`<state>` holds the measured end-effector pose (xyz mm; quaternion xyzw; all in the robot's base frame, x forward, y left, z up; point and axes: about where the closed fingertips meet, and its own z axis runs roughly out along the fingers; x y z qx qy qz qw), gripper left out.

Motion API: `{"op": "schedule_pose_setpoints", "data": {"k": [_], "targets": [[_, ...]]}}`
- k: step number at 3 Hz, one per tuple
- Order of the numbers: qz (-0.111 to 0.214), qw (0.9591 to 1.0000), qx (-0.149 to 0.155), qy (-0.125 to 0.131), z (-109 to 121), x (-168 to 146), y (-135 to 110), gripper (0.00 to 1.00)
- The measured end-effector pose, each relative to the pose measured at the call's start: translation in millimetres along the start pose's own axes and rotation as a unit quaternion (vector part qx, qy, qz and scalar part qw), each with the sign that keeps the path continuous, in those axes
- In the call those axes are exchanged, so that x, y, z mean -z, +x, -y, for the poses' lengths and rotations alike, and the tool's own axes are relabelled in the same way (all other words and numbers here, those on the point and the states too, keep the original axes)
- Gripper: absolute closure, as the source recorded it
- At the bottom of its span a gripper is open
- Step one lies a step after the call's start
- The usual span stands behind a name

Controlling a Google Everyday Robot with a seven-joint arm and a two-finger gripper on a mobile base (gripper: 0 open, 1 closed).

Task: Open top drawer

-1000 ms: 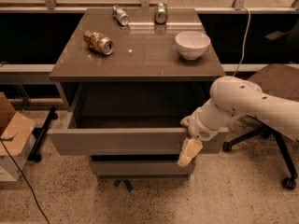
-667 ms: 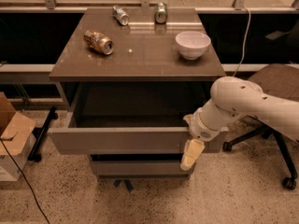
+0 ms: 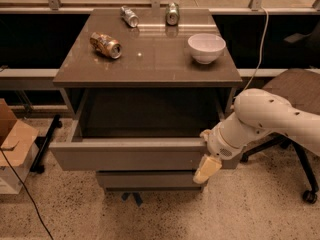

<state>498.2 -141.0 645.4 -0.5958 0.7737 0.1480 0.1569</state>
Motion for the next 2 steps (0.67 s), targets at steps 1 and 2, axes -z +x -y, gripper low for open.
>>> {"op": "schedule_pose_setpoints", "data": {"k": [1,2], "targets": [[0.0,1.0,0.0,0.0,-0.1,1.6,-0.7,0.49],[0.0,1.0,0.0,0.0,-0.3,5.3,-2.5,0.72]]}}
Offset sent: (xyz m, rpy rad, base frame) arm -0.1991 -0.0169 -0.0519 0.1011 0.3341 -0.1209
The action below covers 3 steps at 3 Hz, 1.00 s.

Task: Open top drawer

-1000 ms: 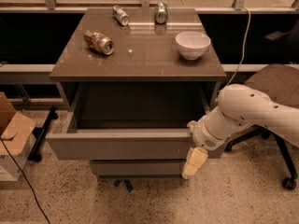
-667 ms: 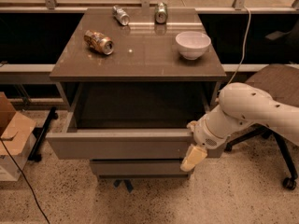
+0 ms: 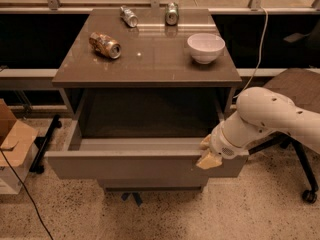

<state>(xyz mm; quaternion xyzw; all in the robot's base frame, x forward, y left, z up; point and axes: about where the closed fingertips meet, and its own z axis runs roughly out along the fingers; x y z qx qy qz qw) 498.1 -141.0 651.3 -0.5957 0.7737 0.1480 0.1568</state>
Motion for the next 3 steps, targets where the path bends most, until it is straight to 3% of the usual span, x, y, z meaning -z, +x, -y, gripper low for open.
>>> {"op": "schedule_pose_setpoints", "data": {"k": [1,2,3], "targets": [[0.0,1.0,0.0,0.0,-0.1,0.1,0.0,0.95],[-0.002,0.9998,-0.015,-0.013,-23.6,-6.6,14.4,0.92],[-0.002,0.9998,-0.015,-0.013,-23.5,-2.1,12.2,0.69]]}}
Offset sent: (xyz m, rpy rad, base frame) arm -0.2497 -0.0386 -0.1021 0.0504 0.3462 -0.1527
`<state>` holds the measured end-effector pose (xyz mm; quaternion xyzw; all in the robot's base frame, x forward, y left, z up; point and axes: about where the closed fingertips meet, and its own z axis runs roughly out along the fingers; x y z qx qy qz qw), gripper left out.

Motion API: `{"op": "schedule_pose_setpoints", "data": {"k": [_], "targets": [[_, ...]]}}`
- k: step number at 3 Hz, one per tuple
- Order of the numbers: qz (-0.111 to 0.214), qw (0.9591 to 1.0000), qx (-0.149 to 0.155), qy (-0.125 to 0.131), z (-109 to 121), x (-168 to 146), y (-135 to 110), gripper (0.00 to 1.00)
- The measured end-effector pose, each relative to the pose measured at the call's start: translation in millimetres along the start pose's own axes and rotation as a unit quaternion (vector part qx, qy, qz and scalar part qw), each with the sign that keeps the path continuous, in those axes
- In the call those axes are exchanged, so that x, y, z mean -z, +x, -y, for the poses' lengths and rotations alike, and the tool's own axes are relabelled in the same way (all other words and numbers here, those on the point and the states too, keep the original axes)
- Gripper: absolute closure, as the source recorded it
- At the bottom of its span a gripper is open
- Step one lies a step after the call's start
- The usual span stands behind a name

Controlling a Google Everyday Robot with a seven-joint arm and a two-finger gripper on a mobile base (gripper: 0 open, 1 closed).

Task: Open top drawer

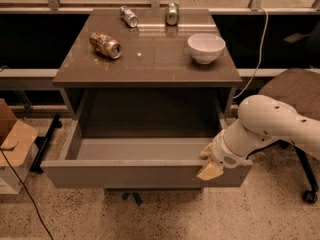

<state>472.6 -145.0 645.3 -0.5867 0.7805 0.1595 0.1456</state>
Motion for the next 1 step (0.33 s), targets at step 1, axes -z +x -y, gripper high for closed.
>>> {"op": "schedule_pose_setpoints", "data": {"k": [1], "targets": [[0.0,1.0,0.0,0.0,0.0,0.1,0.0,0.45]]}}
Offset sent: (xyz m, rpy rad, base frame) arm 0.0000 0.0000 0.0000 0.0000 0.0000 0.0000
